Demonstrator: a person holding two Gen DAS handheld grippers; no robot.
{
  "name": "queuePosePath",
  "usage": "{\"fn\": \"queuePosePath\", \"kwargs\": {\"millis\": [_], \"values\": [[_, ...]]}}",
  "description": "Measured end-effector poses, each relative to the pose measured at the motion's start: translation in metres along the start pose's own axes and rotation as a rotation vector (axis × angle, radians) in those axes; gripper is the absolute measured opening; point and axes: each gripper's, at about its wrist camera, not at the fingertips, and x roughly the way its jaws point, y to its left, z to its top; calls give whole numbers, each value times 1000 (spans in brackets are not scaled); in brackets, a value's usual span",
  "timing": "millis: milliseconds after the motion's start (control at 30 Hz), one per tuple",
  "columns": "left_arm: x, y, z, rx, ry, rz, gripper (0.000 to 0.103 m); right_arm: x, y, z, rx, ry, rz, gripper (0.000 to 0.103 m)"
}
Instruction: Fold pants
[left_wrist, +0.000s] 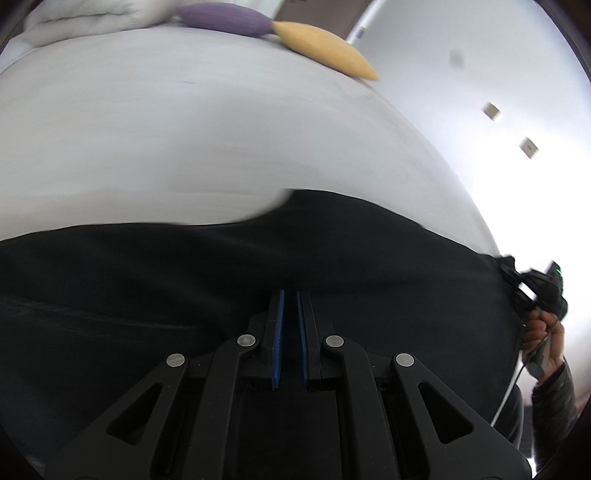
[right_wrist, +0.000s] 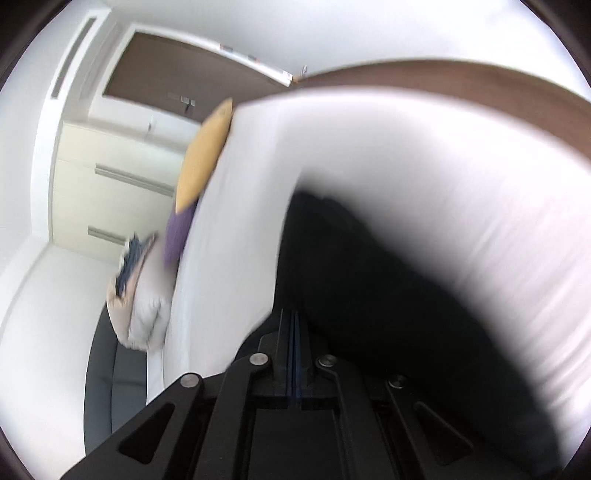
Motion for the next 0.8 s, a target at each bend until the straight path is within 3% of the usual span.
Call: {"fn": "queuePosePath", "kwargs": {"millis": [100, 167, 233, 267, 333, 400, 467, 567, 600, 667, 800], "values": [[-25, 29, -6, -55, -40, 34, 7, -27, -22, 19, 30, -85, -40, 0], [-39, 39, -10, -80, -63, 39, 7, -54, -43, 23, 81, -138, -119, 0], [-58, 38, -15, -63, -90, 137, 7, -86, -49, 17, 92, -172, -118, 9], [-67, 32, -17, -45, -109, 149, 7, -93, -43, 13, 72, -180, -108, 9], [-81, 16, -19, -28, -146, 114, 7, -92, -7, -11, -12, -168, -57, 13], [-79, -10, -23, -3, -149, 86, 7, -88, 17, -33, -79, -124, 22, 32], [-63, -34, -29, 11, -119, 77, 7, -65, 39, -58, -136, -30, 80, 38], [-20, -61, -47, 20, -15, 92, 7, -16, 54, -90, -156, 91, 76, 38], [-16, -61, -52, 23, -14, 102, 7, -6, 45, -92, -131, 119, 41, 29], [-17, -57, -63, 22, -47, 95, 7, -5, 26, -89, -104, 109, 19, 2], [-18, -54, -54, -11, -41, 81, 7, -56, -13, -76, -26, -15, -37, 0]]}}
